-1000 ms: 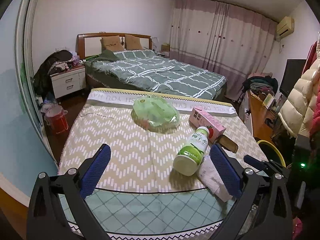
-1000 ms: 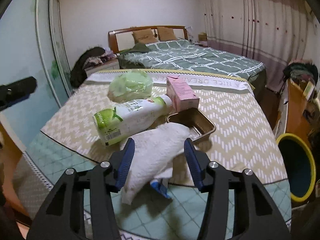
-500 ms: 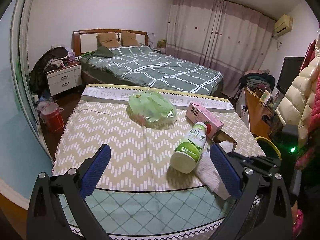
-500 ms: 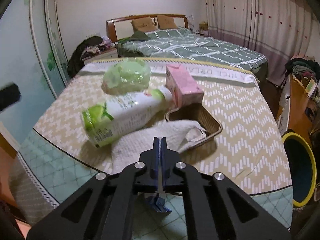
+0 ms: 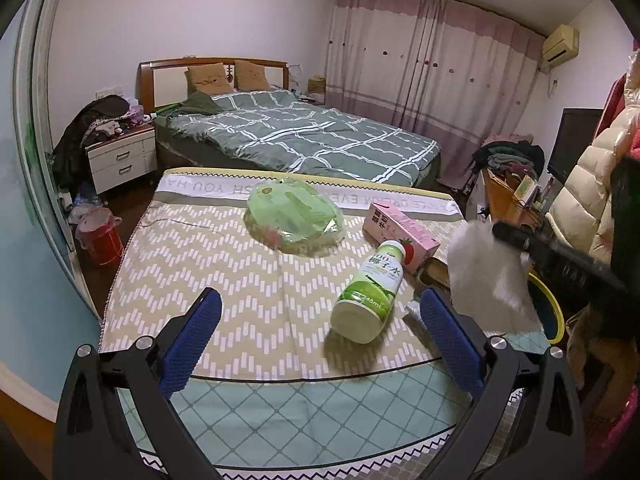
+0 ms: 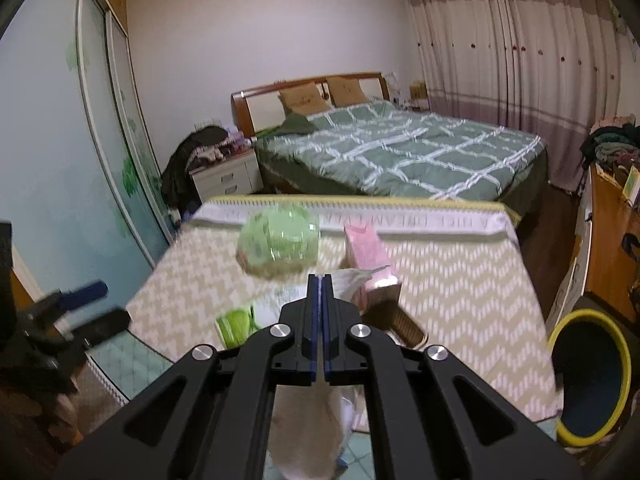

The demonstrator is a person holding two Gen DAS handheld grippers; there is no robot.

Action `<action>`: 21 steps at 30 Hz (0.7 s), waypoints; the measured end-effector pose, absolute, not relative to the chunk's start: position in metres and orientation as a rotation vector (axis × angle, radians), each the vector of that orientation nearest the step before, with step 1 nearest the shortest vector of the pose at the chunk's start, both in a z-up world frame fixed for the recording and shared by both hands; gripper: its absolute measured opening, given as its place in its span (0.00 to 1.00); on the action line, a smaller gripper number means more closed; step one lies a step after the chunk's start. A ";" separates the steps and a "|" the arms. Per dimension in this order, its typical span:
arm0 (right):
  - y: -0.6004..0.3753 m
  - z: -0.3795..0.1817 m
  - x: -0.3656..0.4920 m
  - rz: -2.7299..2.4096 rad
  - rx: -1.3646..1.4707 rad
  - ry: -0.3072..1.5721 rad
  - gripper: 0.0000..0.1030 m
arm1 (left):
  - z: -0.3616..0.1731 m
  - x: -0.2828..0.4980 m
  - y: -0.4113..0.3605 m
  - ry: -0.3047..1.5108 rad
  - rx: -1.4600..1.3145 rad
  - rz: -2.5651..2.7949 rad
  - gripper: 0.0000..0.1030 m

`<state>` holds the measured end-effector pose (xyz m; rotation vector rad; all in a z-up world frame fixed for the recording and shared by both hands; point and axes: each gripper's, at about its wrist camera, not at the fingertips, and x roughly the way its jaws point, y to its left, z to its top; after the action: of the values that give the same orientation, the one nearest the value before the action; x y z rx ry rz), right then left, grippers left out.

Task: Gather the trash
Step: 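Carry the tissue over the yellow bin and open the right gripper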

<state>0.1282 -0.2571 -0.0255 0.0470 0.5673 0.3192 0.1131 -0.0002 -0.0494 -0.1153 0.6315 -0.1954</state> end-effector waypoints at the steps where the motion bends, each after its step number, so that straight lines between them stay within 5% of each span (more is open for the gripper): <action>1: -0.258 -0.021 0.128 0.316 0.048 0.557 0.02 | -0.049 0.113 -0.002 0.633 -0.113 -0.199 0.95; 21: -0.389 -0.004 0.119 0.045 0.141 0.484 0.02 | -0.063 0.130 -0.068 0.698 -0.036 -0.324 0.95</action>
<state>0.1192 -0.3891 -0.0044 0.1410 0.4836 0.0451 0.1304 -0.0683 -0.0627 -0.0365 0.6978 -0.3238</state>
